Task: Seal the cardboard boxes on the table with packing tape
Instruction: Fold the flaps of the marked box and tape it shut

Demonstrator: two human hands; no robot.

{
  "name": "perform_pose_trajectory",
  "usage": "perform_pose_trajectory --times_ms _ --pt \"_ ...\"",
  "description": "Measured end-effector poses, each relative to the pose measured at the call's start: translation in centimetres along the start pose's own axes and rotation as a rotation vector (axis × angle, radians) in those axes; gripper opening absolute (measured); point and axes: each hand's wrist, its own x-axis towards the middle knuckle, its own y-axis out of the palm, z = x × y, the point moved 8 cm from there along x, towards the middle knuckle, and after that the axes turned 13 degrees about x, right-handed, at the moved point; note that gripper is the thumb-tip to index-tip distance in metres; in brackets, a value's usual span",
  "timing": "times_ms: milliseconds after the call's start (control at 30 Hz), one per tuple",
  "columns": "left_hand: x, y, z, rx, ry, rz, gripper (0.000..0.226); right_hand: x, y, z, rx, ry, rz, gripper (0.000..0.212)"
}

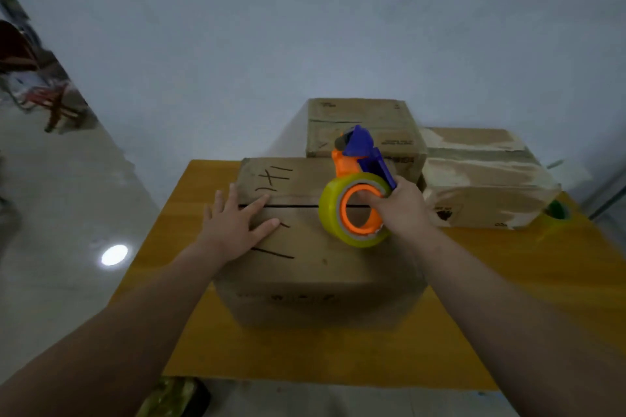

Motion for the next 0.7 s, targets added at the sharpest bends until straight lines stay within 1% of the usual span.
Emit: perform_pose_trajectory --times_ms 67,100,233,333,433,533,633,700 --pt "0.1 0.2 0.3 -0.160 0.049 0.030 0.081 -0.1 1.3 -0.3 0.018 0.022 -0.023 0.035" --pt "0.1 0.1 0.3 -0.181 0.078 0.011 0.080 -0.3 1.6 -0.5 0.031 0.035 -0.038 0.035" --pt "-0.3 -0.8 -0.6 -0.099 0.144 -0.160 0.076 -1.3 2.0 0.0 0.082 0.052 -0.067 0.032" --pt "-1.1 -1.3 -2.1 -0.091 0.174 -0.257 0.071 -1.6 1.4 1.0 0.088 0.015 -0.053 0.042" --pt "-1.9 -1.1 -4.9 -0.109 0.220 -0.266 0.073 -1.8 0.1 2.2 0.055 -0.027 -0.058 0.052" --pt "-2.7 -0.8 -8.7 -0.093 0.257 -0.270 0.078 -1.9 -1.6 3.0 0.015 -0.069 -0.079 0.053" --pt "-2.6 -0.7 -11.1 -0.040 0.230 -0.255 0.083 -1.8 -3.6 3.5 -0.009 -0.109 -0.119 0.050" --pt "-2.2 -0.9 -11.5 -0.011 0.187 -0.259 0.084 -1.6 -4.6 3.3 -0.008 -0.106 -0.119 0.052"
